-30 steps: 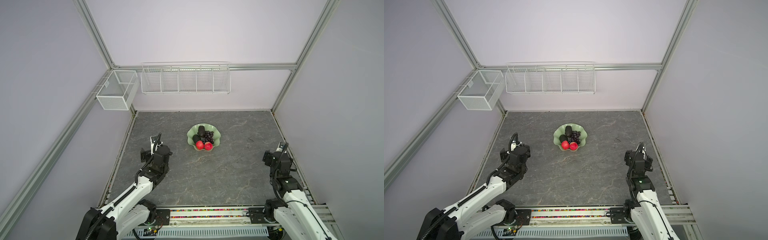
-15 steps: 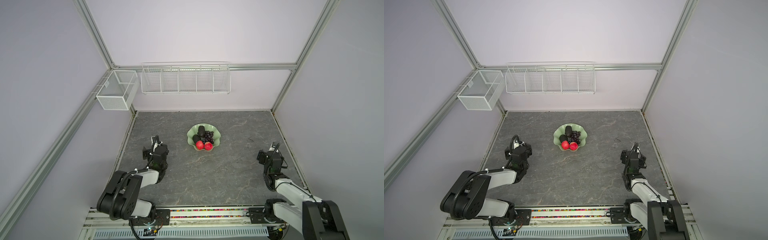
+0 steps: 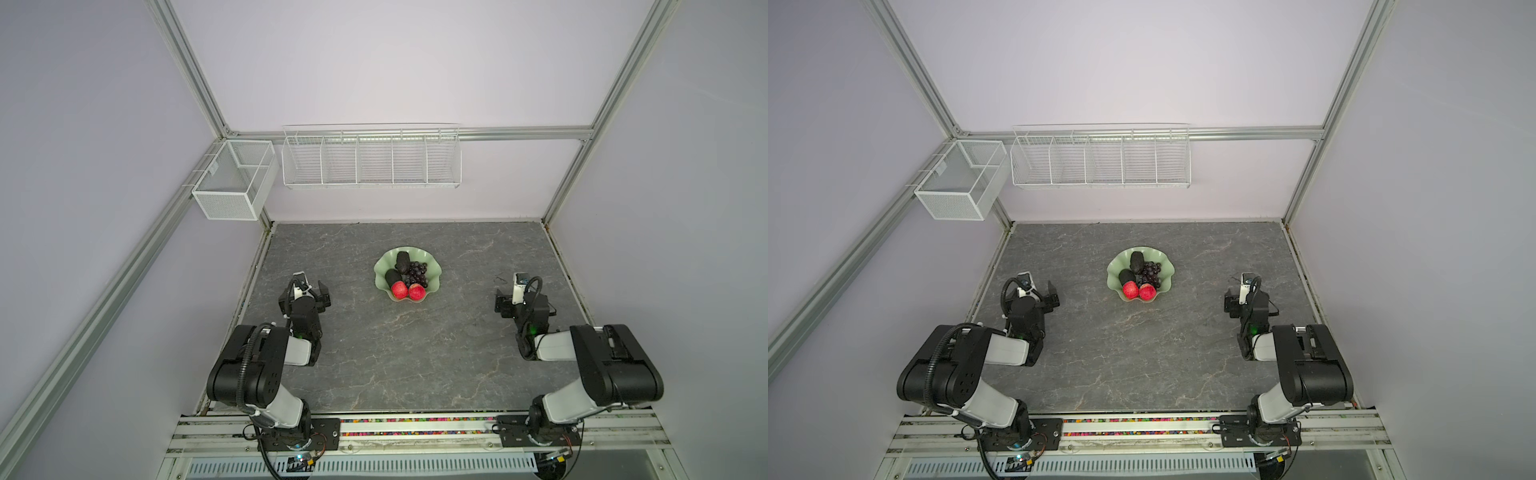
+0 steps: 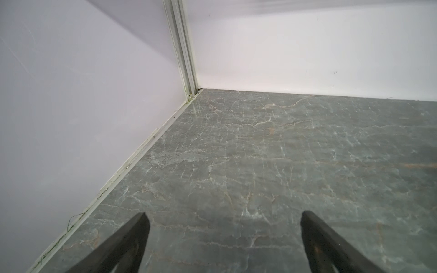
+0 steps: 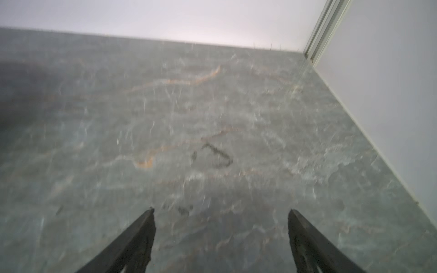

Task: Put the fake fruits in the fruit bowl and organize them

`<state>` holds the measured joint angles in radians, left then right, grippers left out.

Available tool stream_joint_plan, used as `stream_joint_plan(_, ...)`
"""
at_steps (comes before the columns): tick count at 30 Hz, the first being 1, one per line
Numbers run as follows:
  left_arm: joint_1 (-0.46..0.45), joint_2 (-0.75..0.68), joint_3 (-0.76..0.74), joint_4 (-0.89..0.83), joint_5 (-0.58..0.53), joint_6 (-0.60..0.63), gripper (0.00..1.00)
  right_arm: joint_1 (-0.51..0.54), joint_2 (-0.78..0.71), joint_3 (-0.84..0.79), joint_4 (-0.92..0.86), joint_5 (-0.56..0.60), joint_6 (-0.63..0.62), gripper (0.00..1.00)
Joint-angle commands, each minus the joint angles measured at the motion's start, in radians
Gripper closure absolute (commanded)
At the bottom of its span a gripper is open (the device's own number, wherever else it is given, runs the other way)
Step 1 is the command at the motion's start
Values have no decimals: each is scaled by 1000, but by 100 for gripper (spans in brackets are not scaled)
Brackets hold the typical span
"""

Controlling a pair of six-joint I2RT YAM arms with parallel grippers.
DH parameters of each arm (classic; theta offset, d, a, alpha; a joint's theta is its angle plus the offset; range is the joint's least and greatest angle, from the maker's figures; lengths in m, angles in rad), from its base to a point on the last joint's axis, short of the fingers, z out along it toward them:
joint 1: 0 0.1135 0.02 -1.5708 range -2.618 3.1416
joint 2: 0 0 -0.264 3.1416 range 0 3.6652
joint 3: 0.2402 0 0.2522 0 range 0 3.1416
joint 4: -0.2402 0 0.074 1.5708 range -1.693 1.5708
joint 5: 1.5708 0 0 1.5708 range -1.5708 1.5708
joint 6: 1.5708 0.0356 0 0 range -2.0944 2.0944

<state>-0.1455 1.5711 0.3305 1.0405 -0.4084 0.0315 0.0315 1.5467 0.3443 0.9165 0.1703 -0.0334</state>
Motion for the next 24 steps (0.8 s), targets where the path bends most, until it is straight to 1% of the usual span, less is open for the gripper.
stream_joint_plan(1,11,-9,29,-47,1,-19,1,-12,-22,32,-44,25,19,12)
stream_joint_plan(3,11,-8,22,-32,0,-17,1,-12,-7,22,1,30,15,12)
stream_joint_plan(5,11,-6,24,-31,-1,-16,1,-12,-20,31,-37,26,19,12)
stream_joint_plan(7,11,-7,24,-31,-2,-17,1,-11,-10,26,-13,29,15,12)
stream_joint_plan(24,11,-6,23,-32,-1,-16,1,-11,-16,31,-28,26,17,12)
